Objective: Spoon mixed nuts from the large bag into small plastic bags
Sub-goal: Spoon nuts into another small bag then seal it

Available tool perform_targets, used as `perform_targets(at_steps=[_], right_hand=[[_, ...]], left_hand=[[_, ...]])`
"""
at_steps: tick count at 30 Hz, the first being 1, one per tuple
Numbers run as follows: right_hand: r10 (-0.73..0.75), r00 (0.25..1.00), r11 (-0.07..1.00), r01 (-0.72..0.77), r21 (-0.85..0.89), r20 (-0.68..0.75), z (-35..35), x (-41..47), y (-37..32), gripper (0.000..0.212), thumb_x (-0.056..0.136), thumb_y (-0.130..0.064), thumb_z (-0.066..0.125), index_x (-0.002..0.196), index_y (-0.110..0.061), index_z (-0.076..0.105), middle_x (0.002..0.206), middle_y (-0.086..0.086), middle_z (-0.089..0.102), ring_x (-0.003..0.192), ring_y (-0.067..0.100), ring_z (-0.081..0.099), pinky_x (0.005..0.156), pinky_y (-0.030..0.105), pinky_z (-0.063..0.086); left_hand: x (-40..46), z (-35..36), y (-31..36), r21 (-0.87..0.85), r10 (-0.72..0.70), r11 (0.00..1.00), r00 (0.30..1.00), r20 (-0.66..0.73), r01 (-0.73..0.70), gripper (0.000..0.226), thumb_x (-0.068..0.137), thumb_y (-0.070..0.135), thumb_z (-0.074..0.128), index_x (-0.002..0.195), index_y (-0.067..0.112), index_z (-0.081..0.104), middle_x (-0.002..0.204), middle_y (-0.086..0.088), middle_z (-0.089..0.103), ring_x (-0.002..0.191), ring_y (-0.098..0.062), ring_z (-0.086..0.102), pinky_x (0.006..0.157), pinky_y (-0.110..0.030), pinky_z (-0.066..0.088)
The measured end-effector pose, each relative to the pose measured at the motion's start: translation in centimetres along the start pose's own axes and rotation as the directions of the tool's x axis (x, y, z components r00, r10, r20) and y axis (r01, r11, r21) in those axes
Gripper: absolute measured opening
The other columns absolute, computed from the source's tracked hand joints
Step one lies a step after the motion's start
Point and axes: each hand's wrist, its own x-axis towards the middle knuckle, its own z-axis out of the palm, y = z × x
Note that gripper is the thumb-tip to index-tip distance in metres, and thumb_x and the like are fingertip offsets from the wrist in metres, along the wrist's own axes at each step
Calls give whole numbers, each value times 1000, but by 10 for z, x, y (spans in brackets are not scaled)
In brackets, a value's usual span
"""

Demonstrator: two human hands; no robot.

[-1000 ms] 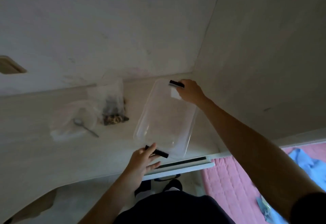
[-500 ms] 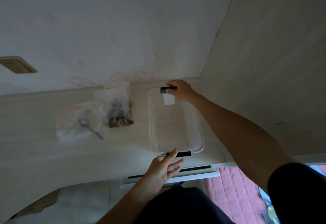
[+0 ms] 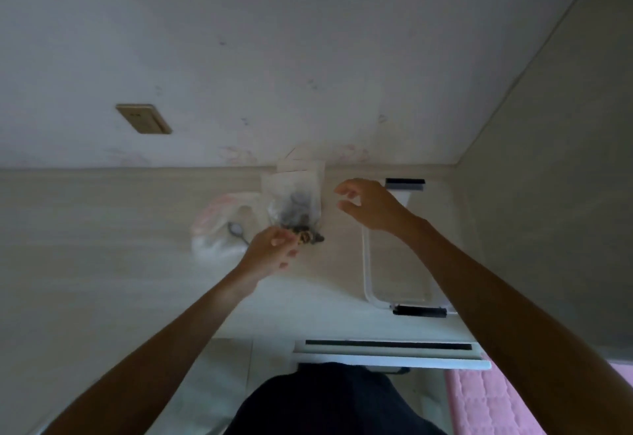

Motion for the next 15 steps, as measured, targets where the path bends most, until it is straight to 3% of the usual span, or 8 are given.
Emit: perform_targets(at_steps=[2,5,7,10,12,15], right_hand=[[5,1000,999,-5,-39,10,6,19,-14,47,102,-24,60,147,-13,51,150,8,53,134,25,52,107,34,42],[38,999,993,-37,-109,9,16,48,-30,58,102,-24,60,155,-17,37,160,9,36,145,29,36,116,41,36],[69,997,984,-64,-165,21,23,66,-38,63,101,-24,61,157,-18,33,162,10,30,146,32,32,114,43,36],[110,992,951,-84,-296,69,34,88,-48,68,97,-23,63,157,-21,32,166,8,23,148,34,26,115,46,36],[133,987,930,-94,-355,86,41,95,-52,69,95,-22,64,157,-22,34,168,7,18,151,34,22,116,48,34],[176,979,911,-124,-393,99,46,96,-54,56,95,-23,64,149,-20,47,166,9,22,151,33,23,118,45,31]], left_hand=[[24,-17,16,355,317,903,934,-168,-243,24,97,19,68,119,12,63,122,-10,68,96,-26,70,83,-44,57],[58,-42,37,609,613,672,777,-139,-421,41,96,17,66,135,14,56,142,-6,55,91,-27,69,93,-40,52],[82,-58,47,690,629,578,776,-38,-435,53,96,17,65,145,17,48,151,-5,48,111,-29,66,99,-45,49],[107,-77,55,770,528,475,838,137,-425,60,97,18,63,153,22,41,154,-5,47,131,-30,56,106,-47,45],[116,-83,57,798,474,415,853,220,-436,53,97,20,63,148,24,48,147,-2,54,130,-27,56,106,-43,45],[118,-90,57,820,449,366,855,259,-441,34,98,24,61,131,26,62,128,-2,62,114,-27,64,94,-36,48]])
